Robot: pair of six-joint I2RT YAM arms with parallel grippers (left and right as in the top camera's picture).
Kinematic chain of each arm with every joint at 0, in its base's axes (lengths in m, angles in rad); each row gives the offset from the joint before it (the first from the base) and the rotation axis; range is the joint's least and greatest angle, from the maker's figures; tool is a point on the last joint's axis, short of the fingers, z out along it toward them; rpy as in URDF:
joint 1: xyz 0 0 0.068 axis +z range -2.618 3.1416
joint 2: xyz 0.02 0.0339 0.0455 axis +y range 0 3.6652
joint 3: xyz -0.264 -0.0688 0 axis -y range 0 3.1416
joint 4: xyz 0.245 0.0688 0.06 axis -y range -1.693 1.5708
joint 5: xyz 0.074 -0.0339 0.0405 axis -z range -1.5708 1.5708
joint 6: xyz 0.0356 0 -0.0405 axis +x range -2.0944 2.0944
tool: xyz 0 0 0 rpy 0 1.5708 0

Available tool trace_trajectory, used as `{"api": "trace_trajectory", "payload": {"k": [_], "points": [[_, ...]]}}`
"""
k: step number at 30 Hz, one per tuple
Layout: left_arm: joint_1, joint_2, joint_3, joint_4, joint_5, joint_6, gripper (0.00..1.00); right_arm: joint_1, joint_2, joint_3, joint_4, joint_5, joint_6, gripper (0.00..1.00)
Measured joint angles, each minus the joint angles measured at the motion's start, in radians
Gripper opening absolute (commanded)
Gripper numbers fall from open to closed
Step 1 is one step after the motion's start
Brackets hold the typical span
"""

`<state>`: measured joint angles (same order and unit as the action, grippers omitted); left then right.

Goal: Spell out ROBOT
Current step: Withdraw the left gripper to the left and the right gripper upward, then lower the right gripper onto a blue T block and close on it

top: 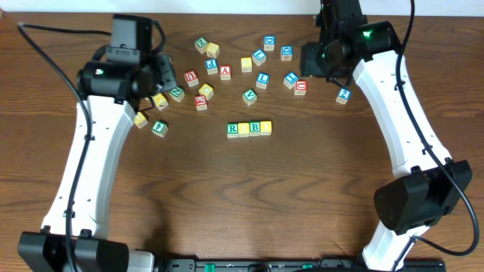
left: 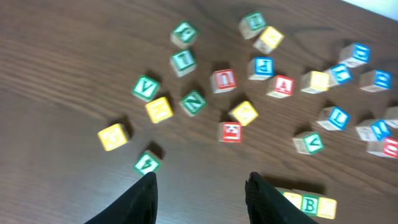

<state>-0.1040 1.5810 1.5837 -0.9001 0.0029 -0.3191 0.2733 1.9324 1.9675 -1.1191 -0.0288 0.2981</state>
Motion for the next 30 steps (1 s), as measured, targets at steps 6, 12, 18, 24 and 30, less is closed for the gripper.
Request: {"api": "trace_trajectory", "payload": {"k": [6, 12, 18, 24, 30], "points": [[0.027, 0.003, 0.0, -0.01, 0.006, 0.003, 0.46, 0.0, 0.012, 0.001, 0.111, 0.0, 0.003, 0.54], [0.027, 0.003, 0.0, -0.01, 0.018, 0.003, 0.45, 0.002, 0.111, 0.004, 0.236, 0.0, 0.005, 0.53], [0.027, 0.003, -0.007, -0.01, 0.018, 0.004, 0.45, 0.003, 0.217, 0.004, 0.325, 0.03, 0.005, 0.52], [0.027, 0.015, -0.007, -0.01, 0.018, 0.006, 0.45, 0.003, 0.268, 0.004, 0.36, 0.048, -0.032, 0.52], [0.027, 0.027, -0.007, -0.01, 0.018, 0.006, 0.46, 0.005, 0.333, 0.004, 0.369, 0.04, -0.124, 0.5]]}}
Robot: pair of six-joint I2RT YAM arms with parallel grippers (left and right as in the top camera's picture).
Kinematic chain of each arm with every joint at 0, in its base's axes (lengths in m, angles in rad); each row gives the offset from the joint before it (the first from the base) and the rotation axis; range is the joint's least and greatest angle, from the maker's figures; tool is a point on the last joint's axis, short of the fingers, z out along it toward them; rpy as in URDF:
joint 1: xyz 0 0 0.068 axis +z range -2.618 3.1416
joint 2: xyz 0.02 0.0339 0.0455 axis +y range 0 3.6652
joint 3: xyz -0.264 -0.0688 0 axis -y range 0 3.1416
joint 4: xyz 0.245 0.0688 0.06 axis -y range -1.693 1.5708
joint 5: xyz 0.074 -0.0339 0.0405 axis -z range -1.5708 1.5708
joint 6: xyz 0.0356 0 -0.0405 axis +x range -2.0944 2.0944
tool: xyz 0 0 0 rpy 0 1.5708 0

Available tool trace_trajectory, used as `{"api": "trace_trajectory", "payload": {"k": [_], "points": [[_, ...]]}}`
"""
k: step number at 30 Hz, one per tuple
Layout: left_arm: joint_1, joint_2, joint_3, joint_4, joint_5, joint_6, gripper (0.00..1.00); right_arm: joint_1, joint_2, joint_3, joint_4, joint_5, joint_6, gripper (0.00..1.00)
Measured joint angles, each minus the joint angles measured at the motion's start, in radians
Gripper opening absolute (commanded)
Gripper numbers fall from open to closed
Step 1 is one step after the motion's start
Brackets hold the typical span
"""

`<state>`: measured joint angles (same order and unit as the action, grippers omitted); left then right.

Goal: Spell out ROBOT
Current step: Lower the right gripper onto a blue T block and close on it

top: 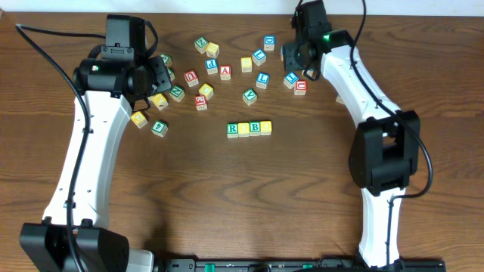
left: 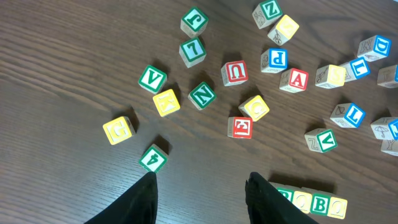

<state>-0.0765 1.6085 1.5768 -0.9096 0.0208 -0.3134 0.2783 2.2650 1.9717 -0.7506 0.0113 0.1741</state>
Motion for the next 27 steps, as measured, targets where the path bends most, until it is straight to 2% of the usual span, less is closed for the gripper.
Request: {"api": "trace_trajectory", "payload": {"k": [9, 21, 27], "points": [[0.0, 0.0, 0.0, -0.002, 0.0, 0.0, 0.45, 0.005, 0.066, 0.0, 0.006, -0.042, -0.164, 0.52], [0.0, 0.0, 0.0, -0.018, 0.0, 0.0, 0.45, 0.008, 0.107, 0.0, 0.007, -0.046, -0.2, 0.46], [0.0, 0.0, 0.0, -0.033, 0.0, 0.0, 0.46, 0.01, 0.109, 0.0, -0.002, -0.046, -0.209, 0.38]]}}
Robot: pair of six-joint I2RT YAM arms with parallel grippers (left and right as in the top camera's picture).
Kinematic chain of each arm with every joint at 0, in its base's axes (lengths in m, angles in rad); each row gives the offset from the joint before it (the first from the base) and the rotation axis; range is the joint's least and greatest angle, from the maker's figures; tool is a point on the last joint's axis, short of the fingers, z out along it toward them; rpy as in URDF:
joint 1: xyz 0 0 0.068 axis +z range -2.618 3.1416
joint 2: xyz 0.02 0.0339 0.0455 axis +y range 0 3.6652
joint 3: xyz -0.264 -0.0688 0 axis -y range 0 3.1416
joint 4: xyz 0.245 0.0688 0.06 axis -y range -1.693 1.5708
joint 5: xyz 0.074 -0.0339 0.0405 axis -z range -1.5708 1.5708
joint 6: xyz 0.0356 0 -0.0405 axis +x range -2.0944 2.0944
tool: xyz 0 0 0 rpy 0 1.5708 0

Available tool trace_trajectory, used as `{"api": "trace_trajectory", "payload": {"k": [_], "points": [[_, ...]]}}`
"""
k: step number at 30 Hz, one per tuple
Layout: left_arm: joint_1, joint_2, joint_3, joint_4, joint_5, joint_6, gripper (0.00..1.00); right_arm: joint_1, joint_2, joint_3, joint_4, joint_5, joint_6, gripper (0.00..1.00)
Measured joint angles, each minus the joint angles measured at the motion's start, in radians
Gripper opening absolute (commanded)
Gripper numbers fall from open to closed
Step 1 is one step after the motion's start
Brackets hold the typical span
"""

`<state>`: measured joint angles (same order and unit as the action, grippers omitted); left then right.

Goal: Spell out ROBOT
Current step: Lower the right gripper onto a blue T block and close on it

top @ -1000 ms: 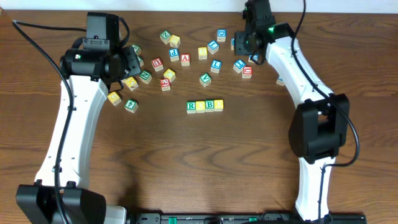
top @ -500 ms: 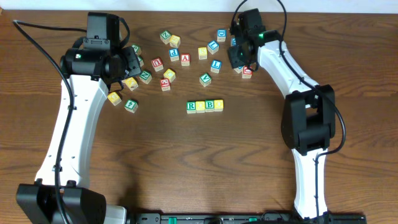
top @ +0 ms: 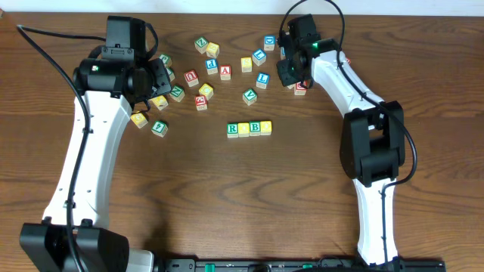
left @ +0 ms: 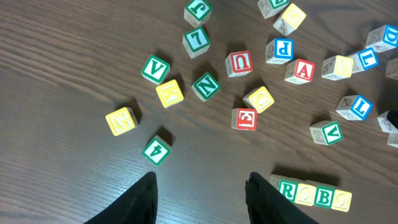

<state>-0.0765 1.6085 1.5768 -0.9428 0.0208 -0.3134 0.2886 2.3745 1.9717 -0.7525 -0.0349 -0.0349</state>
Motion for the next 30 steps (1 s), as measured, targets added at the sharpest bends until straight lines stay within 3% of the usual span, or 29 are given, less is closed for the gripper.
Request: {"api": "trace_trajectory", "payload": {"k": [10, 22, 30], "points": [[0.0, 0.0, 0.0, -0.001, 0.0, 0.0, 0.45, 0.004, 0.01, 0.0, -0.028, 0.0, -0.003, 0.24], [0.0, 0.0, 0.0, -0.003, 0.0, 0.0, 0.46, 0.043, 0.005, 0.013, -0.154, 0.005, 0.001, 0.23], [0.0, 0.0, 0.0, -0.004, 0.0, 0.0, 0.45, 0.103, -0.006, 0.014, -0.341, 0.005, 0.001, 0.23]]}}
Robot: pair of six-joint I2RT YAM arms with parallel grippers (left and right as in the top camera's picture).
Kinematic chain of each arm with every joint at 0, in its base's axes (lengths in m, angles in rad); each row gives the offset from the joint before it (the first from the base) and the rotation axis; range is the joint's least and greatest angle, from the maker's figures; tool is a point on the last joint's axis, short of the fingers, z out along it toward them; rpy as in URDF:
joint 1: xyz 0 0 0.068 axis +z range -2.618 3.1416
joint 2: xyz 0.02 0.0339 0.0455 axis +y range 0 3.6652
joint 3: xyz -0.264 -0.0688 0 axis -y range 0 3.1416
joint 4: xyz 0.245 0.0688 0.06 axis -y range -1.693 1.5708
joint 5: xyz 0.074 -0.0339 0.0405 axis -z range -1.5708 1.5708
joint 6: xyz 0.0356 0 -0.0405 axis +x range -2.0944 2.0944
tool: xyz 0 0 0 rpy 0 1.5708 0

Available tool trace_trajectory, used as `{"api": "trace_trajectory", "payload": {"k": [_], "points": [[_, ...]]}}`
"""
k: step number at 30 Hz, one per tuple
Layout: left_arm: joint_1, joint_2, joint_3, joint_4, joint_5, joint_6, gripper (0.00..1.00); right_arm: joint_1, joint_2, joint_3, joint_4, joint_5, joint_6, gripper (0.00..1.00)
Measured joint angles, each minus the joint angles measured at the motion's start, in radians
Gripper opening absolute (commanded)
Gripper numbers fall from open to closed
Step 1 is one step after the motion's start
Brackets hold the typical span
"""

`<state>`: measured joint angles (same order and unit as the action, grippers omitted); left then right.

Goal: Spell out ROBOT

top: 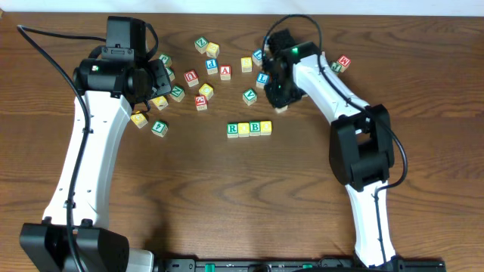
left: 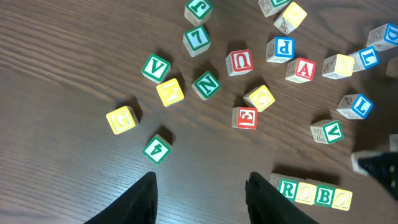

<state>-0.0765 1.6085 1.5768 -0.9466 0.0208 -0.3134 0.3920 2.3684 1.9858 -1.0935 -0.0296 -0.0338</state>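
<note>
Four blocks stand in a row at mid-table, reading R, O, B, then a yellow one; the left wrist view shows the row too. My right gripper hovers just up and right of the row's right end, shut on a pale block whose letter cannot be read. That block's edge shows at the right of the left wrist view. My left gripper hangs open and empty above bare wood, left of the row.
Loose letter blocks lie across the back of the table: green V, green N, red E, green 4, red U, blue P, red A. A red-lettered block lies apart at the right.
My right gripper was down among the blocks at the upper right; now it is lower and further left, beside the row's right end, with a pale block in it. The left arm is still.
My right gripper was above the far right of the scattered blocks, then further left over them, then down among them. Now it holds a pale block near the row. The left gripper shifted slightly at first, then stayed open. The row of four has not changed.
</note>
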Motion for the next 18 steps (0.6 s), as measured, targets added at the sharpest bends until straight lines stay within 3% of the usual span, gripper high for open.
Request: {"api": "trace_trajectory", "payload": {"k": [12, 18], "points": [[0.0, 0.0, 0.0, 0.0, 0.0, 0.0, 0.46, 0.002, 0.0, 0.0, -0.198, 0.023, 0.003, 0.42], [0.0, 0.0, 0.0, 0.0, 0.0, 0.0, 0.46, -0.002, 0.0, 0.066, -0.295, 0.02, 0.004, 0.42]]}}
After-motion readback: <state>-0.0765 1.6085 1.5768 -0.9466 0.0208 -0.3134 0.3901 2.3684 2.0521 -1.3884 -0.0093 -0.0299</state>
